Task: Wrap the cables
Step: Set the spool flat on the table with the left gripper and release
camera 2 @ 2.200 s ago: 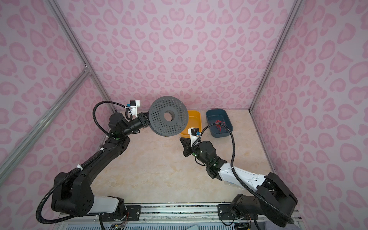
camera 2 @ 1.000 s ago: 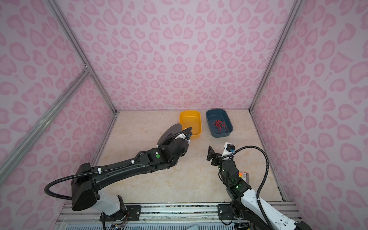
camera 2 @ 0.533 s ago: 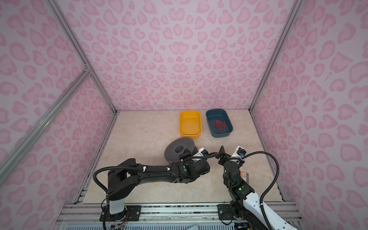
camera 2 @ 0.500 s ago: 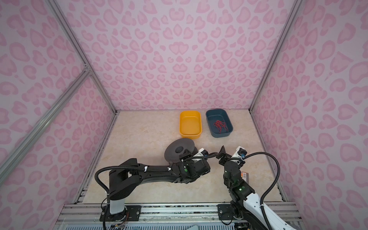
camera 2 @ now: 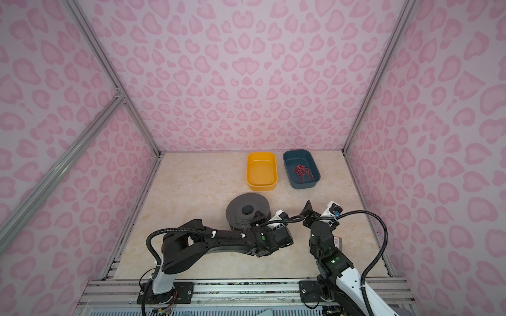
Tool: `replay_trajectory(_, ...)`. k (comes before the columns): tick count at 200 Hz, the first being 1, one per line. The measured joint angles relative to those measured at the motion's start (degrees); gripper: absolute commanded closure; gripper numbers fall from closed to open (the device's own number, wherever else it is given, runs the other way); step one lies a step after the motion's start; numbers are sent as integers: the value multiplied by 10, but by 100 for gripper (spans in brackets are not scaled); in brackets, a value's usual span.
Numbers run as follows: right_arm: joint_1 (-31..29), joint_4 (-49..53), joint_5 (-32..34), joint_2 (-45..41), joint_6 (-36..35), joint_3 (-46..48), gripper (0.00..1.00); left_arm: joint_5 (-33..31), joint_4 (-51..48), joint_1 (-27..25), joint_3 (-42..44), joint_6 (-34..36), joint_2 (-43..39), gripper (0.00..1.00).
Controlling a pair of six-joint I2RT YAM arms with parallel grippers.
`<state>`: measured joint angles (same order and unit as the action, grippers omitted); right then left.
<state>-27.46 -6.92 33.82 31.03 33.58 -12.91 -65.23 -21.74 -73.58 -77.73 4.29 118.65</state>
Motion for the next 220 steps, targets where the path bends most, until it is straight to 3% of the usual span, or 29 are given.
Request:
replay_trajectory(46,0,17,-19,17,-2,-18,2,79,-18,-1,0,-27,-2,24)
replay_trajectory(60,1,26,-20,18,-4,-22,2,99,-27,-1,0,-29,-11,0)
replay_trajectory(153,7,56,-25,29,-15,-45,2,239,-84,-1,1,-42,-100,2)
replay_trajectory(220,13,79,-40,58,-21,-78,2,360,-80,2,68,-45,-225,2)
